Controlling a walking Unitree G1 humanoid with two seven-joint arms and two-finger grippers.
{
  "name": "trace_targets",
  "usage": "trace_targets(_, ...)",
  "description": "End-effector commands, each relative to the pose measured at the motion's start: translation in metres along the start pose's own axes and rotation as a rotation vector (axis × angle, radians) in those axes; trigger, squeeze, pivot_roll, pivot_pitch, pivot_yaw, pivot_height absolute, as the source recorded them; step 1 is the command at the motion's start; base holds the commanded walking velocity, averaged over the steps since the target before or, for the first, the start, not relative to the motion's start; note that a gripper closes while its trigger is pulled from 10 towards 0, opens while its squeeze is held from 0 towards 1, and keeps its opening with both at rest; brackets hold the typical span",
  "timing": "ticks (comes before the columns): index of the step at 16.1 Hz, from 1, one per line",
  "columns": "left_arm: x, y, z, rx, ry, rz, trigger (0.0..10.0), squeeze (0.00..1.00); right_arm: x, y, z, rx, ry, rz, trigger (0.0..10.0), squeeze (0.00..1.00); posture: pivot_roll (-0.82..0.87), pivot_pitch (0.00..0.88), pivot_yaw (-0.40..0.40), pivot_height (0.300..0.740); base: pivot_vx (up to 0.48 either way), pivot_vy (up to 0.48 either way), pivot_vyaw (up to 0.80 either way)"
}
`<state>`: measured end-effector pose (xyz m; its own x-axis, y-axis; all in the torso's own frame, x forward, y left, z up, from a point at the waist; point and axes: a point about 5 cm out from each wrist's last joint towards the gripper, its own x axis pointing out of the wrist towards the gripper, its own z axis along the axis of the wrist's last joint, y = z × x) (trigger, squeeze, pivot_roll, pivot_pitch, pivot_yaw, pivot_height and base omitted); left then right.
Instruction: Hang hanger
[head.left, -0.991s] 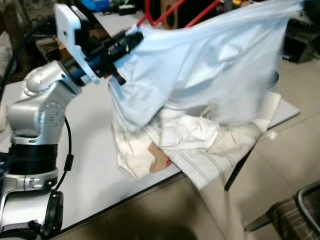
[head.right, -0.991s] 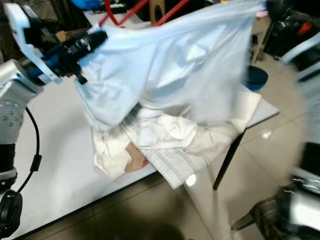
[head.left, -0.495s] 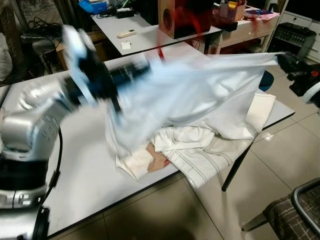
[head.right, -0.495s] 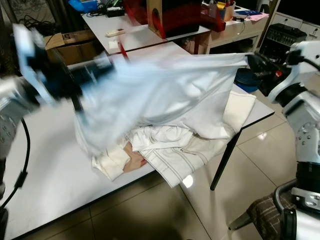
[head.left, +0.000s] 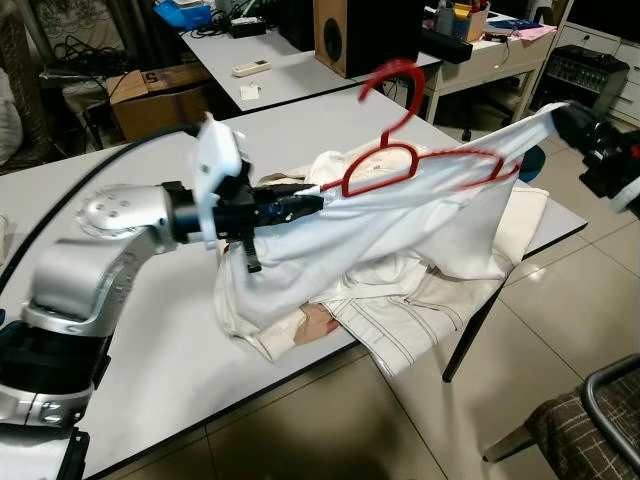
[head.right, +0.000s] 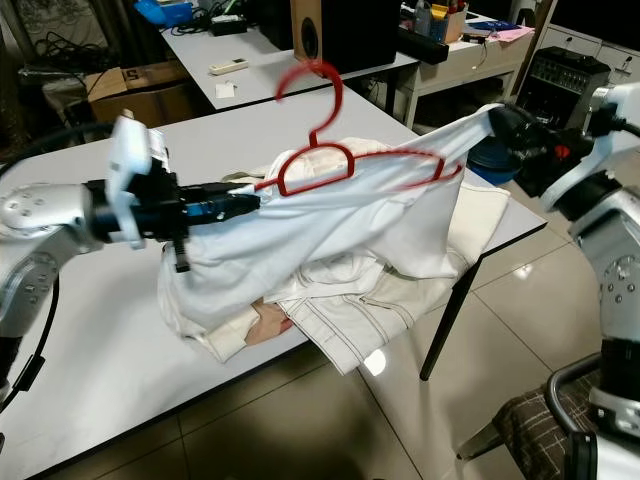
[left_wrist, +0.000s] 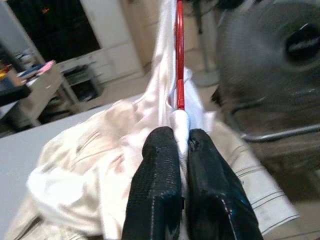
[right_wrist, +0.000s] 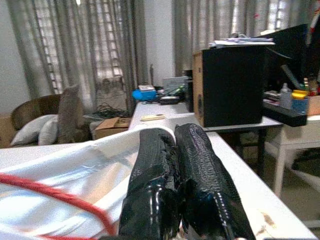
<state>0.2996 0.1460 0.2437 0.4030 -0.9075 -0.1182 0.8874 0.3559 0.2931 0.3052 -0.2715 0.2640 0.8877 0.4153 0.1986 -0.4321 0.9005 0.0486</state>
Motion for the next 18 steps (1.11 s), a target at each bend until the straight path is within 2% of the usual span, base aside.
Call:
trace_targets(1, 0.001, 0.006, 0.000, 0.032, 0.031, 0.049, 0.0, 0.00, 0.000, 0.006, 0.008, -0.009, -0.023, 0.042, 0.0, 0.00, -0.12, 0.000, 0.077, 0.740, 0.000, 0.000, 0.00)
trace_targets(2, 0.001, 0.008, 0.005, 0.021, -0.006, 0.066, 0.0, 0.00, -0.001, 0.009, 0.004, -0.044, 0.020, 0.065, 0.0, 0.00, -0.13, 0.000, 0.080, 0.740, 0.000, 0.000, 0.00)
trace_targets(4, -0.004, 0.010, 0.012, 0.003, -0.063, 0.065, 0.0, 0.00, -0.003, 0.003, 0.002, -0.042, 0.038, 0.027, 0.0, 0.00, -0.13, 0.000, 0.080, 0.740, 0.000, 0.000, 0.00)
trace_targets(6, -0.023, 0.010, 0.021, -0.055, -0.123, 0.025, 0.0, 0.00, -0.010, -0.004, -0.003, -0.060, 0.083, -0.005, 0.0, 0.00, -0.13, 0.000, 0.080, 0.740, 0.000, 0.000, 0.00)
trace_targets(7, -0.029, 0.010, 0.020, -0.069, -0.092, 0.011, 0.0, 0.00, -0.012, -0.007, -0.005, -0.059, 0.098, -0.011, 0.0, 0.00, -0.13, 0.000, 0.080, 0.740, 0.000, 0.000, 0.00)
trace_targets(9, -0.039, 0.015, 0.012, -0.043, -0.020, 0.071, 0.0, 0.00, -0.015, -0.007, -0.007, -0.058, 0.109, -0.004, 0.0, 0.00, -0.13, 0.000, 0.075, 0.740, 0.000, 0.000, 0.00)
trace_targets(11, -0.043, 0.018, 0.007, -0.039, 0.004, 0.103, 0.0, 0.00, -0.015, -0.005, -0.006, -0.054, 0.100, 0.016, 0.0, 0.00, -0.13, 0.000, 0.071, 0.740, 0.000, 0.000, 0.00)
trace_targets(13, -0.042, 0.019, 0.009, -0.062, -0.082, 0.122, 0.0, 0.00, -0.015, -0.002, -0.007, -0.068, 0.122, 0.044, 0.0, 0.00, -0.13, 0.000, 0.073, 0.740, 0.000, 0.000, 0.00)
trace_targets(14, -0.043, 0.020, 0.017, -0.130, -0.185, 0.092, 0.0, 0.00, -0.016, -0.002, -0.013, -0.079, 0.150, 0.041, 0.0, 0.00, -0.14, 0.000, 0.074, 0.740, 0.000, 0.000, 0.00)
trace_targets(15, -0.046, 0.016, 0.024, -0.196, -0.246, 0.018, 0.0, 0.00, -0.018, -0.004, -0.018, -0.096, 0.177, 0.028, 0.0, 0.00, -0.14, 0.000, 0.074, 0.740, 0.000, 0.000, 0.00)
trace_targets(17, -0.048, -0.002, 0.018, -0.276, -0.208, -0.136, 0.0, 0.00, -0.016, -0.004, -0.013, -0.022, 0.105, 0.014, 0.0, 0.00, -0.13, 0.000, 0.073, 0.740, 0.000, 0.000, 0.00)
trace_targets(18, -0.048, -0.005, 0.015, -0.295, -0.189, -0.155, 0.0, 0.00, -0.015, -0.003, -0.009, -0.002, 0.078, 0.016, 0.0, 0.00, -0.13, 0.000, 0.074, 0.740, 0.000, 0.000, 0.00)
